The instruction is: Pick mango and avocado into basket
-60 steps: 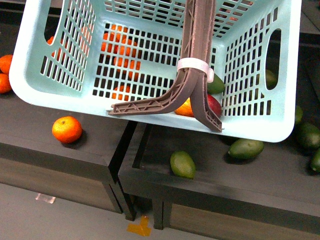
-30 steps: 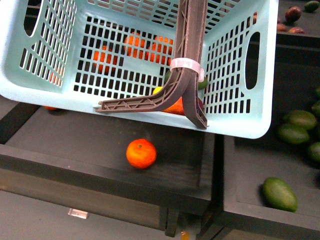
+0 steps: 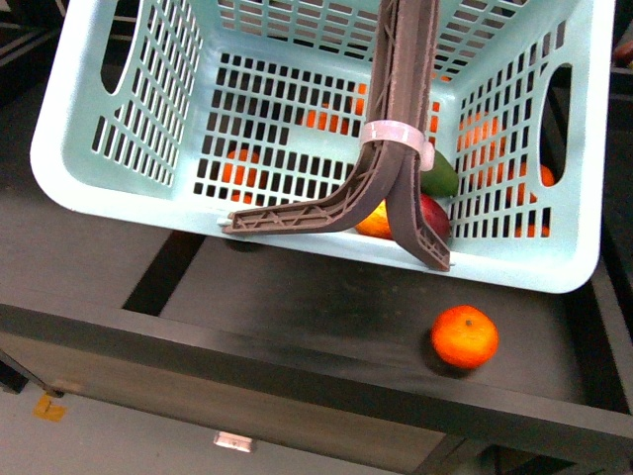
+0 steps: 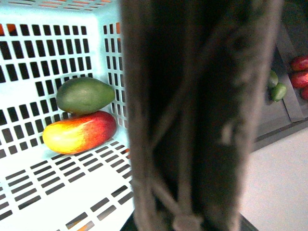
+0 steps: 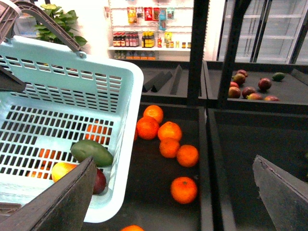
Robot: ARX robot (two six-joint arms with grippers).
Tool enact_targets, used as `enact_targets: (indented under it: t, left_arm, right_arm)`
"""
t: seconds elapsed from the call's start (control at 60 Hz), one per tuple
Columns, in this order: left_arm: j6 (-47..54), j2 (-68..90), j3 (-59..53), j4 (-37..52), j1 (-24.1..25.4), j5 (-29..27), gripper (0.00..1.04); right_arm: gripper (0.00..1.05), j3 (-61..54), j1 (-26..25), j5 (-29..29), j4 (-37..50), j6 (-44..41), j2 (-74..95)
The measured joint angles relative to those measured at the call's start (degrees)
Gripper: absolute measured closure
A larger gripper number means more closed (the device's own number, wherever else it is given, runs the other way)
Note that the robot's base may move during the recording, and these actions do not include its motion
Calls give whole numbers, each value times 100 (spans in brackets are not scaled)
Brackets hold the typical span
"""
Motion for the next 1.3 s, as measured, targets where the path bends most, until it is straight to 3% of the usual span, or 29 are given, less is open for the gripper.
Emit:
enact_targets:
  t: [0.6, 0.9, 1.299]
  left_arm:
    - [-2, 2, -4, 0, 13, 22, 100]
    - [63, 2, 0, 0, 127, -236, 100]
    - [-4, 4, 0, 0, -37, 136, 100]
  right_arm:
    - [8, -2, -2, -17, -2, 0, 0]
    - [8, -2, -11, -28, -2, 0, 0]
    - [8, -2, -11, -15, -2, 0, 0]
